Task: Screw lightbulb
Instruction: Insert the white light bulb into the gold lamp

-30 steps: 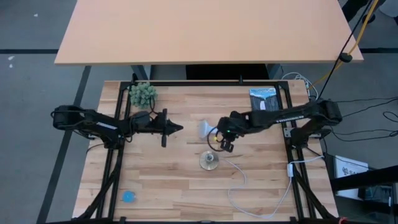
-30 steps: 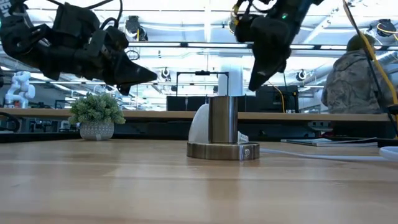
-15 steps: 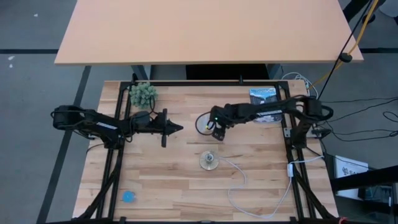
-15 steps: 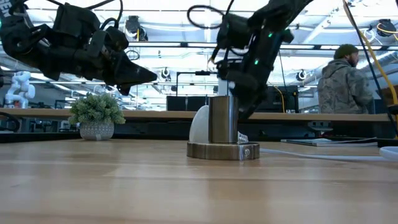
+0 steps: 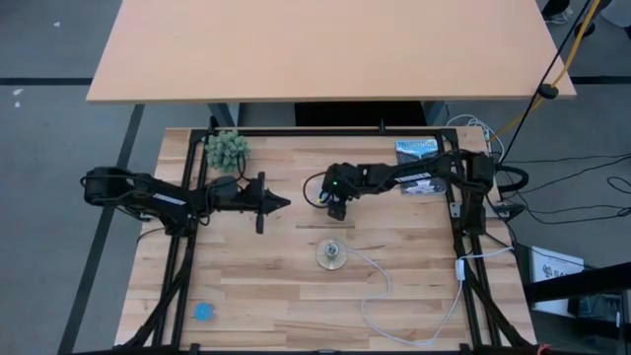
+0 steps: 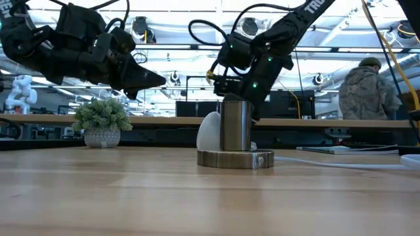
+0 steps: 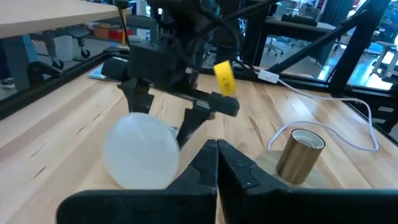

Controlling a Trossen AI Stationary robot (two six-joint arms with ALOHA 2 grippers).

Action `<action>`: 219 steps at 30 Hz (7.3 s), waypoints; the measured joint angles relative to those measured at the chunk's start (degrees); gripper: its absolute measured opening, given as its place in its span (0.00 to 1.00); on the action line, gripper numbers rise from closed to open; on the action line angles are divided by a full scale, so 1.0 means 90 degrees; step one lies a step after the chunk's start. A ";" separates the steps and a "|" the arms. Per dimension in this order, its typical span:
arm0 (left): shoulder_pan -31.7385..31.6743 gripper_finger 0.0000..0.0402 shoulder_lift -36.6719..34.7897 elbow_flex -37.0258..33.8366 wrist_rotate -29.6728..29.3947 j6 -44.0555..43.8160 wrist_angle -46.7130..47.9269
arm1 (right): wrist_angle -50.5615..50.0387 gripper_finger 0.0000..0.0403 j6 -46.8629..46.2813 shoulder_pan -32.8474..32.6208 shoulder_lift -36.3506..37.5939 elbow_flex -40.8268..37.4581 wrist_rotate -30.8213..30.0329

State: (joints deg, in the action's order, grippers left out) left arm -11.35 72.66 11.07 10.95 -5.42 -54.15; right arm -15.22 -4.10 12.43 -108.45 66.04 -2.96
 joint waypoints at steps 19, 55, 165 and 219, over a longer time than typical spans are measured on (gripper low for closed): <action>0.0000 0.00 0.0000 0.0002 -0.0009 0.0009 0.0167 | -0.1720 0.33 -0.0951 -0.0121 0.1804 0.0000 0.0036; 0.0544 0.00 0.0580 0.0413 0.0566 -0.0362 0.0661 | 1.1656 0.33 -0.0087 -0.3750 -0.1244 -0.2700 -0.4149; 0.1433 0.00 0.1812 0.2531 0.1028 0.0599 0.1557 | 0.5759 0.53 -0.2331 -0.4722 0.0834 -0.2735 -0.5033; 0.2464 0.00 0.1812 0.2526 -0.0658 0.0490 0.2336 | 0.0364 0.03 -0.6252 -0.5192 0.2339 -0.2732 -0.3665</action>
State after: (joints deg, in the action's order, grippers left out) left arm 10.83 88.97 33.80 5.03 -1.02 -33.12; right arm -11.95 -60.36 -34.31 -87.39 41.45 -35.95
